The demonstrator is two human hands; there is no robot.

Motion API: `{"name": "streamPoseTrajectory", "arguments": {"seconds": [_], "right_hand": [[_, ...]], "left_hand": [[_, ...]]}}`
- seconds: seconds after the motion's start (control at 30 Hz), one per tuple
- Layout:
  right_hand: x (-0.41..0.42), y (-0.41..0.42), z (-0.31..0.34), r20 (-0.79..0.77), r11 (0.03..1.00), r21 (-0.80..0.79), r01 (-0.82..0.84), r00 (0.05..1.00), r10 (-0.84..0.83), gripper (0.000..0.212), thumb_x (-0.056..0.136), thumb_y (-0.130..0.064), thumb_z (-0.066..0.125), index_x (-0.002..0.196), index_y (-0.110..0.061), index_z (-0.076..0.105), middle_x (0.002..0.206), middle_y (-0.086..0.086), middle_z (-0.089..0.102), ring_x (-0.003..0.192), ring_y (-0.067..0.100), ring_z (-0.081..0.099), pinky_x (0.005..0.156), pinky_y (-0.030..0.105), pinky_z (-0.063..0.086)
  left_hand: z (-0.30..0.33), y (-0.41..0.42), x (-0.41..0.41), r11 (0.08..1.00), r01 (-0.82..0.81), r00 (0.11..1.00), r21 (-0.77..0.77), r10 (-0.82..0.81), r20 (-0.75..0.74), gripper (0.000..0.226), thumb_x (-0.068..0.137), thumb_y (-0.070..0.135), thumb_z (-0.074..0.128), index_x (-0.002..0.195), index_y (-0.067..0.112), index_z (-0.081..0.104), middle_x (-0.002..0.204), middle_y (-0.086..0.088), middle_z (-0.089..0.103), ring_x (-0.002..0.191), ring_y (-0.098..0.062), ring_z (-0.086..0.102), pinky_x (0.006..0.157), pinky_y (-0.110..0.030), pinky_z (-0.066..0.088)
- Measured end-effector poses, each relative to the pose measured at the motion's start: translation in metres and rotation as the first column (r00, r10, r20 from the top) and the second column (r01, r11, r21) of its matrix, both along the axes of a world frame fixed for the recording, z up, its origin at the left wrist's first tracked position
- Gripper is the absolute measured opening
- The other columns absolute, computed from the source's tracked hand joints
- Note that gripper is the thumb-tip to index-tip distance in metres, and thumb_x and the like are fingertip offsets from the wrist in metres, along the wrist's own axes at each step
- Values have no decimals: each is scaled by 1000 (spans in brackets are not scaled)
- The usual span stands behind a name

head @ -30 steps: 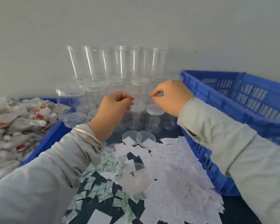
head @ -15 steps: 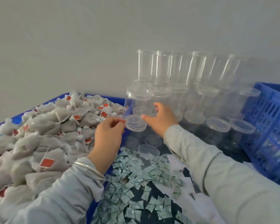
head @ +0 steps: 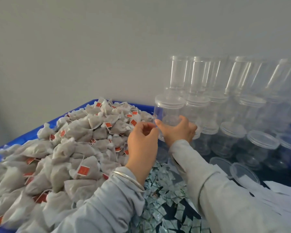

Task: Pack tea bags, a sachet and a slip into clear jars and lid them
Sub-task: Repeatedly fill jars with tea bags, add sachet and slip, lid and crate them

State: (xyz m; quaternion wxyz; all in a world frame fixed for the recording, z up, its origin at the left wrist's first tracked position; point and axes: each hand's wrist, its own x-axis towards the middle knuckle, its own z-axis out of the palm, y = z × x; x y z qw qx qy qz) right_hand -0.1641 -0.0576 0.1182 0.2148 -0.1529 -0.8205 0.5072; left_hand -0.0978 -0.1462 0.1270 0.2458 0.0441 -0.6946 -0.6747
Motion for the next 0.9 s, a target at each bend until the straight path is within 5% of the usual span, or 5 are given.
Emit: {"name": "streamPoseTrajectory", "arguments": {"seconds": [0.33, 0.43, 0.53, 0.7, 0.9], "right_hand": [[101, 86, -50, -179, 905, -127, -405, 907, 381, 76, 55, -16, 91, 114, -26, 43, 113, -11, 55, 109, 10, 54, 87, 20, 41], [125, 105, -63, -122, 871, -36, -490, 867, 482, 88, 44, -30, 90, 120, -27, 45, 117, -4, 57, 109, 10, 56, 91, 28, 47], [145, 115, -72, -112, 865, 1, -501, 860, 498, 87, 37, -42, 83, 115, -34, 46, 118, 1, 55, 109, 12, 56, 92, 35, 49], [157, 121, -80, -148, 895, 122, -429, 884, 444, 85, 43, -45, 81, 117, -47, 38, 114, -12, 46, 109, 0, 49, 86, 17, 42], [161, 126, -88, -205, 921, 275, -276, 919, 337, 90, 50, -35, 86, 129, -27, 43, 107, -10, 43, 103, 4, 49, 89, 31, 47]], "left_hand": [[-7, 10, 12, 740, 521, 850, -425, -494, 183, 103, 62, 39, 85, 145, 28, 25, 138, 14, 36, 118, -4, 45, 100, -18, 40], [-11, 16, 21, 521, 658, 736, -543, -596, 320, 104, 65, 45, 82, 147, 35, 20, 137, 23, 34, 121, 3, 37, 84, 5, 29], [-14, 25, 31, 380, 675, 705, -633, -585, 401, 104, 65, 49, 81, 148, 32, 21, 144, 14, 33, 125, 1, 34, 97, -12, 27], [-8, 35, 39, 332, 632, 721, -700, -583, 375, 99, 64, 48, 82, 146, 26, 30, 137, 8, 44, 123, -5, 43, 97, -13, 32], [-17, 43, 40, 330, 594, 748, -734, -563, 352, 103, 57, 59, 80, 143, 30, 32, 130, 11, 45, 115, -2, 45, 88, -8, 31]]}}
